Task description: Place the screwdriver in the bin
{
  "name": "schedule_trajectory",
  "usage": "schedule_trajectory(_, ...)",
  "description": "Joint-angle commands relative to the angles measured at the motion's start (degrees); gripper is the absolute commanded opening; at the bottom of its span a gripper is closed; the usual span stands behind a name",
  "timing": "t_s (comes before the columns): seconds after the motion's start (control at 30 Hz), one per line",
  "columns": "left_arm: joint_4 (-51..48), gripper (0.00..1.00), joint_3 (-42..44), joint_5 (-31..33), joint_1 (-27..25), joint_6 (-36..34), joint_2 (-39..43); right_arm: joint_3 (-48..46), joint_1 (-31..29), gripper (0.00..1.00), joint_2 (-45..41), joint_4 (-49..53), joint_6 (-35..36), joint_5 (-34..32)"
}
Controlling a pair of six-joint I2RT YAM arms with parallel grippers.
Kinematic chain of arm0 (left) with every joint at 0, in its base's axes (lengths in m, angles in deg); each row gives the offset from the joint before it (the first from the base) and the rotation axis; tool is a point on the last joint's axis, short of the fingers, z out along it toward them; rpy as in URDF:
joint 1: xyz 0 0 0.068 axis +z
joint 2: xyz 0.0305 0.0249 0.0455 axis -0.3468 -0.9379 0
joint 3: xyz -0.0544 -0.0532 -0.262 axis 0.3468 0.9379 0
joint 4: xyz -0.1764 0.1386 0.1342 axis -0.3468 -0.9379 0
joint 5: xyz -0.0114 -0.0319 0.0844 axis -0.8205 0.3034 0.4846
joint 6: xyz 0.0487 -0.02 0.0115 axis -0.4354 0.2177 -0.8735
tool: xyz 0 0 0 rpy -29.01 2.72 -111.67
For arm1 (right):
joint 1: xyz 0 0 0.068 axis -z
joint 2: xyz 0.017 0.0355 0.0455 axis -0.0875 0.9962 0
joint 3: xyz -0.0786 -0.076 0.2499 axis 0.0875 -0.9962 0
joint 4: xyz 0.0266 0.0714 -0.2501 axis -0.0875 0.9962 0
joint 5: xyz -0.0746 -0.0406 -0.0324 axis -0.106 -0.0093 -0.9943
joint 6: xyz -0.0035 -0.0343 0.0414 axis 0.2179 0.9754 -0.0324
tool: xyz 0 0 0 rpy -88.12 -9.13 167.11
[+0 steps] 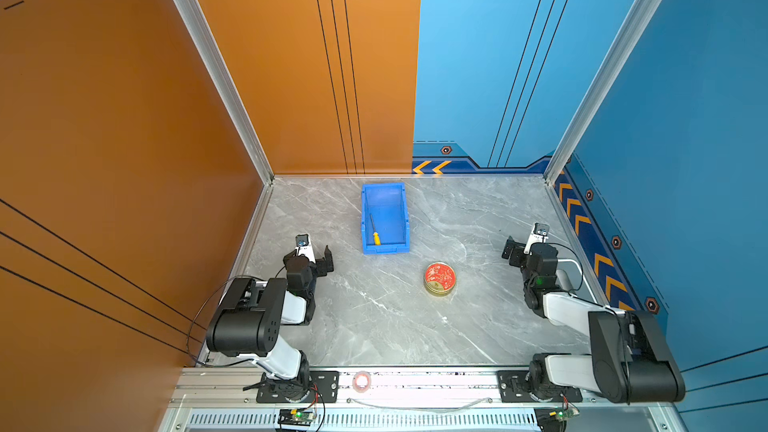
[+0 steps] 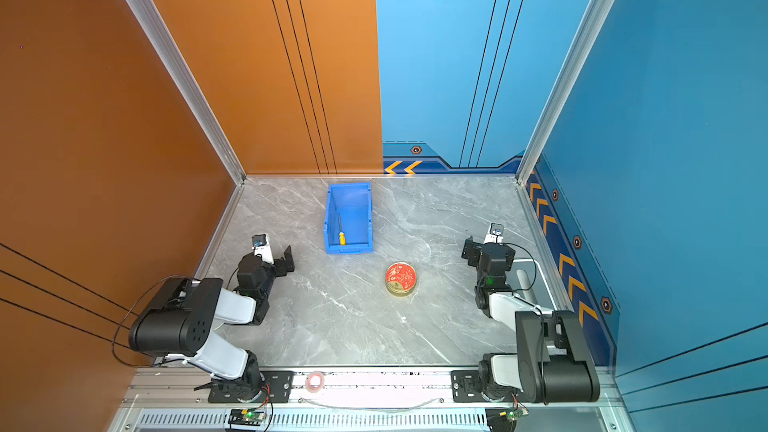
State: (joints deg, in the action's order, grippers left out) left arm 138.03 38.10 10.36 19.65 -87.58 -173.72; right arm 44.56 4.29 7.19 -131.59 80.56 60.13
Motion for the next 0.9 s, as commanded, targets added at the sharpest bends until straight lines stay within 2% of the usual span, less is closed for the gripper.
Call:
schedule_trajectory(0.0,5.4,0.98,-0.4,0.2,-0.8,-2.9,0.1,-1.8,0.2,1.00,5.1,-12.8,0.9,4.3)
schedule_trajectory(0.1,1.0,0.98,-2.6,0.5,-1.1,-3.3,0.4,-1.7,0.0,1.00,11.3,-19.1,1.8,6.8)
schedule_trajectory(0.17,-3.6,0.98,-4.7,0.1,-1.1,-3.4,0.9,1.9,0.4,1.00,9.2,-8.4,1.9,7.0)
schedule_trajectory(0.33,-11.5,0.98,-8.7,-1.1,-1.1,-3.8,1.0,2.0,-0.3,1.00,10.3,-10.5,2.3,6.1)
schedule_trajectory(0.87,-11.6,0.98,-8.5,-1.5,-1.0,-3.6,1.1,1.9,-0.8,1.00,10.2,-10.3,2.8,5.6)
